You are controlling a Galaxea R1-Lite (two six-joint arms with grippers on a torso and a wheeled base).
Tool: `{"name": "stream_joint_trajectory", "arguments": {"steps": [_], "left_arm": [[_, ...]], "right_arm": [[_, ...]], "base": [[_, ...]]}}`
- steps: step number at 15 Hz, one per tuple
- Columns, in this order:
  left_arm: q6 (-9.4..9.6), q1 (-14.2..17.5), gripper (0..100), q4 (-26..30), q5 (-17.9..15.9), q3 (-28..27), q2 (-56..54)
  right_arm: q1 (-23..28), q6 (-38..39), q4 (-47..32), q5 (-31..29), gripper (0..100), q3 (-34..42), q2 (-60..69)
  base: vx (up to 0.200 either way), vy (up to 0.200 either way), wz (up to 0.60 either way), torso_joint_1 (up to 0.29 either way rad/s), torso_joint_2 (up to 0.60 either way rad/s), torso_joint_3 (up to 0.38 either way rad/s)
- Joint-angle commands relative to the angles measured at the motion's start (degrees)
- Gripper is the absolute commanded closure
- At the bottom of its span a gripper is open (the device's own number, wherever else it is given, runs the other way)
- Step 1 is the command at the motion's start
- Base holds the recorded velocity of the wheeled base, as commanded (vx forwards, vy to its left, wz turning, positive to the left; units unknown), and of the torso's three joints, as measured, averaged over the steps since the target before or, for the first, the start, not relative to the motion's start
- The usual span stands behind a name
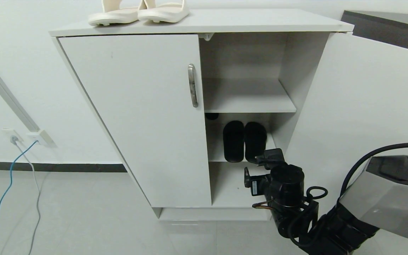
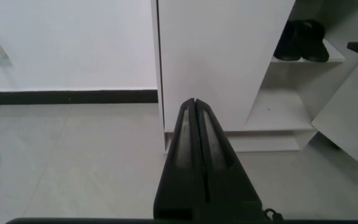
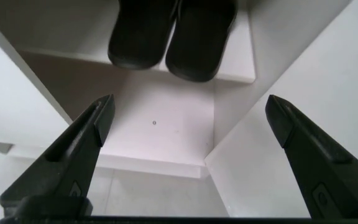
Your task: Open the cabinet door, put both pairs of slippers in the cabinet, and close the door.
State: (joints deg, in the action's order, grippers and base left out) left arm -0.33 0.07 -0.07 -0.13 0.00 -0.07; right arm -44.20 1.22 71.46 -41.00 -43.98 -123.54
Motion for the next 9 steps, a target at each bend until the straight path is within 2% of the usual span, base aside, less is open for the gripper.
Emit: {"name": "stream_joint_trajectory", "arguments": {"steps": [1, 9], "left_arm": [[0.07, 0.01, 100, -0.01, -0.13, 0.0, 0.07], [0.33, 0.01, 100, -0.01, -0.13, 0.0, 0.07]], "right_arm": [[-0.01, 0.01, -0.01, 0.04, 0, 0.04, -0.21], [0.43, 0.01, 2.37, 0.04, 0, 0.74, -0.03]], "base": [[0.0, 0.0, 0.0, 0.002, 0.0, 0.188], [0.0, 0.0, 0.0, 0.004, 0.0, 0.201]]}}
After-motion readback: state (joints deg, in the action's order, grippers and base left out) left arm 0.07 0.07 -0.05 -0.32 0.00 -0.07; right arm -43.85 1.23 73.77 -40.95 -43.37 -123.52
